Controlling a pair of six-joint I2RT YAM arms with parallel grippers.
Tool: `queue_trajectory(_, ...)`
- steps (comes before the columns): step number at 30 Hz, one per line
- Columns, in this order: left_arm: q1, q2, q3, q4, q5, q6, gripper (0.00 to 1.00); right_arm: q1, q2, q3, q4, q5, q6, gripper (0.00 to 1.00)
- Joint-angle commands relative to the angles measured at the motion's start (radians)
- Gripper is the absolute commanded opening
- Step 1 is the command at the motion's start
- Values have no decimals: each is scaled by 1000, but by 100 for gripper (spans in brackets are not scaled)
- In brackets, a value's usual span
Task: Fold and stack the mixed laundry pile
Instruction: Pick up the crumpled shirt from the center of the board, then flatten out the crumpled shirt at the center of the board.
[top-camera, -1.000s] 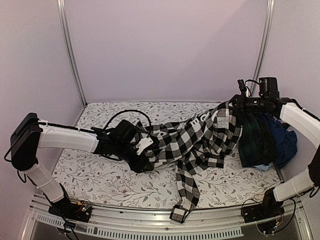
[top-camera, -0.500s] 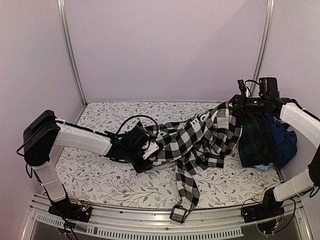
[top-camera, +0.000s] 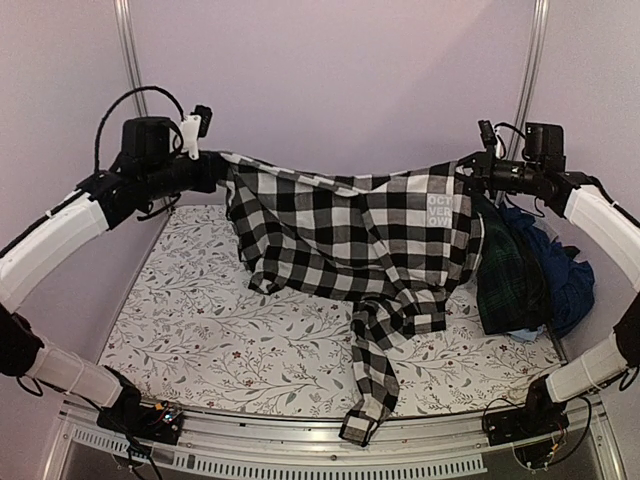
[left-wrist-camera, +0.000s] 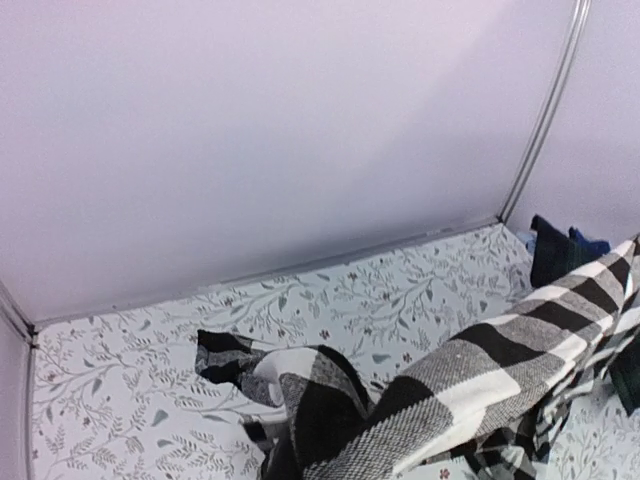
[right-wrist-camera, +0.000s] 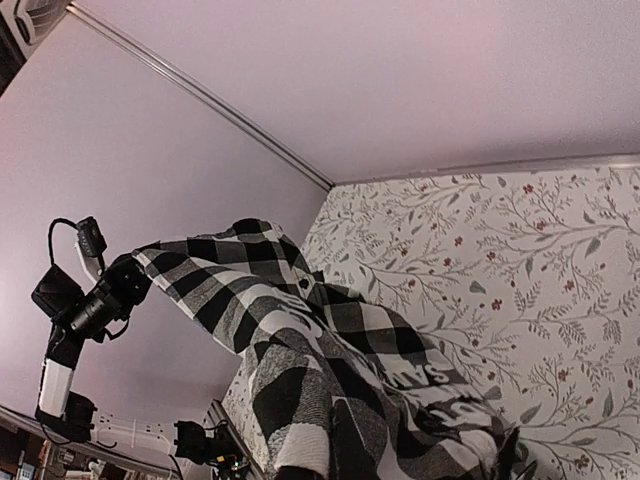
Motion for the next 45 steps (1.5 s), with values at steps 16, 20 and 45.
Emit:
queue_trajectory(16, 78, -46, 779, -265, 73, -30, 0, 276, 159, 914, -253, 51, -84, 0)
queue_trajectory(20, 67, -165, 706, -252, 136, -46, 0, 432, 34, 804, -258, 176, -144, 0)
queue_trajectory(45, 320, 121, 57, -90, -51, -283, 27, 118, 389, 466, -101, 236, -122, 35)
